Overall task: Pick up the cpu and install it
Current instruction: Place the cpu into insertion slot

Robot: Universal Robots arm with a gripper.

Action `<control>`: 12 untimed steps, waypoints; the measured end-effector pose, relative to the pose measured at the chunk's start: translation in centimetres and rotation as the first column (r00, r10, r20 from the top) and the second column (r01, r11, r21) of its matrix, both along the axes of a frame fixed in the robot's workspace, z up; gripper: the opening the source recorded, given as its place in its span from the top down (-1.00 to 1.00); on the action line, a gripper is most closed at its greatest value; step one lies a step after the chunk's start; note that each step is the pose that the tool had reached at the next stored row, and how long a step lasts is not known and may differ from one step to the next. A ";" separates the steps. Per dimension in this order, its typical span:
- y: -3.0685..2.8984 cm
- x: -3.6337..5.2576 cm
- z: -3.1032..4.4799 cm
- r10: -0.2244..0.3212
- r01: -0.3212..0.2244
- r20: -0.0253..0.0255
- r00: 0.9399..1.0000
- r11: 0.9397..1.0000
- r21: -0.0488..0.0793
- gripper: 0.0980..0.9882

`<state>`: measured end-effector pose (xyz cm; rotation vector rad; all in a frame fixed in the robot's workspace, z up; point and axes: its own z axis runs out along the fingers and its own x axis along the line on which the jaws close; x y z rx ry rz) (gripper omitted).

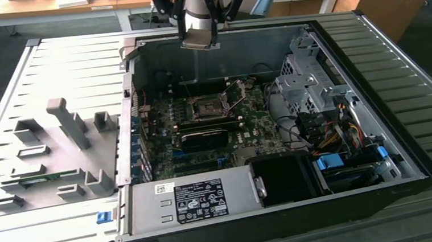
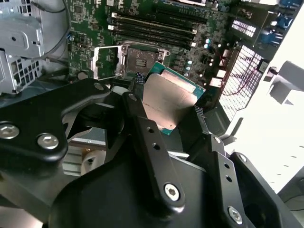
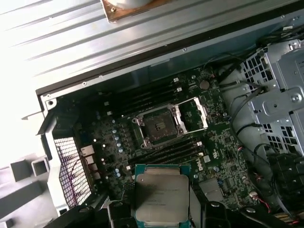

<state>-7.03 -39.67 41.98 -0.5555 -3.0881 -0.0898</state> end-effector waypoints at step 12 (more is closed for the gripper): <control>0.00 0.00 -0.09 -0.099 0.099 0.000 0.995 0.995 -0.001 0.00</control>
